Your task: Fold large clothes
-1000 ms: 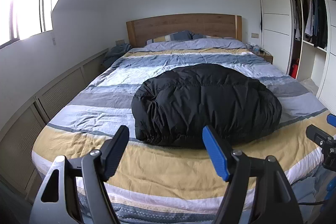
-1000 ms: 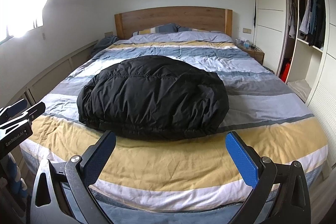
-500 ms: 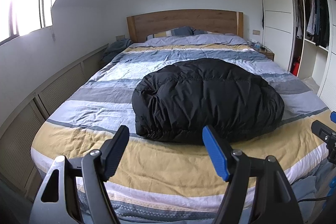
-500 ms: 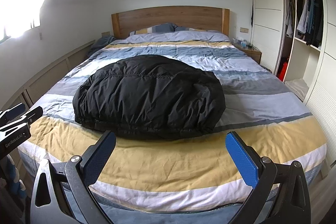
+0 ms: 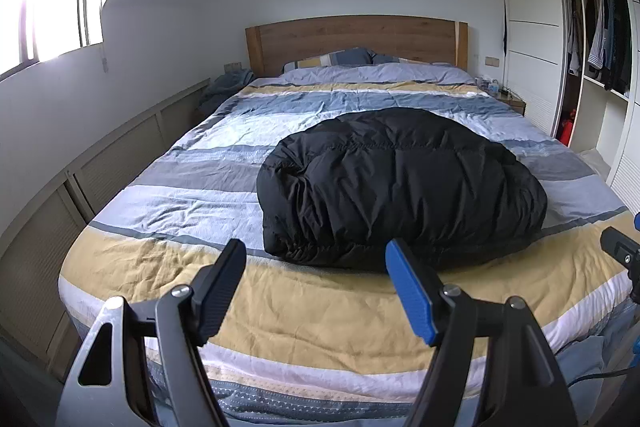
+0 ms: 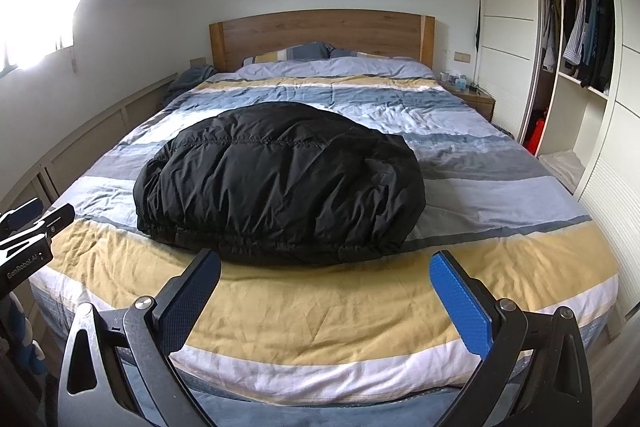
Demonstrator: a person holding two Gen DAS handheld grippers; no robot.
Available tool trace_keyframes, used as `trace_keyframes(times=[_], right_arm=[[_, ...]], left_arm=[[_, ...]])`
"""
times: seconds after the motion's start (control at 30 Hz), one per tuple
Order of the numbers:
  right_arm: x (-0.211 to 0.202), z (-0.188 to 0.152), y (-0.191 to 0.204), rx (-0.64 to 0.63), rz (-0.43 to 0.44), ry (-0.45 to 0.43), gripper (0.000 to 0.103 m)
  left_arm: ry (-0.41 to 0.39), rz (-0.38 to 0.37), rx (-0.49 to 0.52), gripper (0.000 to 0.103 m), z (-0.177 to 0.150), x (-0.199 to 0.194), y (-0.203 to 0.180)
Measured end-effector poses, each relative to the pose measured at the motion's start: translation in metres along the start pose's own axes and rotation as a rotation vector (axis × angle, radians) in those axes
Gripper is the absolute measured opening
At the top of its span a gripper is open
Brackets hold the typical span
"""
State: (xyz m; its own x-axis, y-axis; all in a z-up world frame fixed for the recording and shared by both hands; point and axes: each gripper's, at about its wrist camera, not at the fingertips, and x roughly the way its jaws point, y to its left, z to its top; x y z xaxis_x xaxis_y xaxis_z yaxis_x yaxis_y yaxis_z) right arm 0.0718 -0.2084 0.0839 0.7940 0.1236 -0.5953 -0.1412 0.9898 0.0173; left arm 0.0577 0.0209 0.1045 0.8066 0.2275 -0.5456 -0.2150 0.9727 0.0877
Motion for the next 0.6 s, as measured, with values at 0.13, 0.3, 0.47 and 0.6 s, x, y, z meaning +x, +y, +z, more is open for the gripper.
trace_keyframes(times=[0.13, 0.3, 0.47, 0.6], right_arm=[[0.001, 0.0, 0.0, -0.003, -0.003, 0.005, 0.103], [0.004, -0.001, 0.0, -0.005, -0.002, 0.013, 0.103], [0.007, -0.001, 0.0, -0.007, -0.003, 0.02, 0.103], [0.01, -0.002, 0.0, -0.008, -0.002, 0.028, 0.103]], left_arm=[[0.006, -0.005, -0.001, 0.071, -0.001, 0.003, 0.001], [0.013, -0.007, -0.001, 0.071, -0.002, 0.005, 0.001], [0.019, -0.008, 0.0, 0.071, -0.003, 0.008, -0.001], [0.024, -0.009, 0.002, 0.071, -0.005, 0.011, -0.002]])
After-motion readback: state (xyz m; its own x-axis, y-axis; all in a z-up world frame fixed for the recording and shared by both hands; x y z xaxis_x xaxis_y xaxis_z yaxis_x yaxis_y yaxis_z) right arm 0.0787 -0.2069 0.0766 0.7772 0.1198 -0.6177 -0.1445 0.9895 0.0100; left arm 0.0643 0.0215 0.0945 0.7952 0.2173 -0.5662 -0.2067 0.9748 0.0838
